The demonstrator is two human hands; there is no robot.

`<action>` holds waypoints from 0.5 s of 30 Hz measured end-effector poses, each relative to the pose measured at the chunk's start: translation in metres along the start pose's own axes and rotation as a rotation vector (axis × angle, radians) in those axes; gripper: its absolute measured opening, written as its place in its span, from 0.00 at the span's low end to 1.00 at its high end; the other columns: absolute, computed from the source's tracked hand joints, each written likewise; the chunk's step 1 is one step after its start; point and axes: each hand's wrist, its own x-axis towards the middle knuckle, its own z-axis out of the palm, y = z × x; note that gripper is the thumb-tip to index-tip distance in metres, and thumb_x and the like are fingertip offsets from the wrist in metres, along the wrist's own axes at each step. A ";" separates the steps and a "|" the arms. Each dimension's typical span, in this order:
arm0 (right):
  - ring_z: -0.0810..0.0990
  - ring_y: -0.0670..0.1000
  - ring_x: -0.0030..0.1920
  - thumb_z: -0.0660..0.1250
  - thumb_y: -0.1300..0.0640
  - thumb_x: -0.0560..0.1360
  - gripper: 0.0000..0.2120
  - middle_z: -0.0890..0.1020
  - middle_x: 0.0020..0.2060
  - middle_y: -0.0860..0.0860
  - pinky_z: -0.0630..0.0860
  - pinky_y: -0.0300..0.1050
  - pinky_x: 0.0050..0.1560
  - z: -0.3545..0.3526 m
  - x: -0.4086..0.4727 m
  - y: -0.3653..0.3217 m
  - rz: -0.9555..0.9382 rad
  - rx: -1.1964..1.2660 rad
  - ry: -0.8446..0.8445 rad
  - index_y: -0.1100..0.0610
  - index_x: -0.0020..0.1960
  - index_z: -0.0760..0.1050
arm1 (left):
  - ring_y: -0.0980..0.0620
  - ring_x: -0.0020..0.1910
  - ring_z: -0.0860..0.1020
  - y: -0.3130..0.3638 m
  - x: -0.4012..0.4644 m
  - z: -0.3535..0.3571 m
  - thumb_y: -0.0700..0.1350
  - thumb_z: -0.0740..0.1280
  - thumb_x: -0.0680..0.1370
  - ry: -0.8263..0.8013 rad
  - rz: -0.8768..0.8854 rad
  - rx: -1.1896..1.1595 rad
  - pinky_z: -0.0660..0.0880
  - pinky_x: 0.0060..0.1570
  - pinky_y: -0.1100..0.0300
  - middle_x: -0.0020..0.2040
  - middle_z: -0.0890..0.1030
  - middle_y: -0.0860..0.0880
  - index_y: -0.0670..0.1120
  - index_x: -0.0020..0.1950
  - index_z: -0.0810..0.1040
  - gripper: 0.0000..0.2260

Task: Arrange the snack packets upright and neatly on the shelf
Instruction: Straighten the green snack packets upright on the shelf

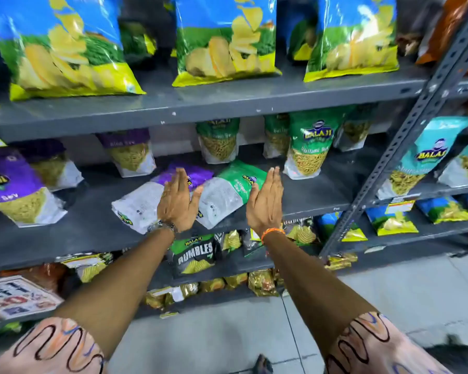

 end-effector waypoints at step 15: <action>0.79 0.58 0.60 0.76 0.50 0.69 0.33 0.78 0.62 0.57 0.74 0.48 0.56 0.058 0.079 0.014 0.952 0.720 -0.192 0.65 0.67 0.69 | 0.37 0.62 0.77 -0.018 0.051 0.054 0.53 0.61 0.81 -0.301 -0.193 -0.127 0.73 0.59 0.51 0.61 0.77 0.36 0.39 0.61 0.77 0.19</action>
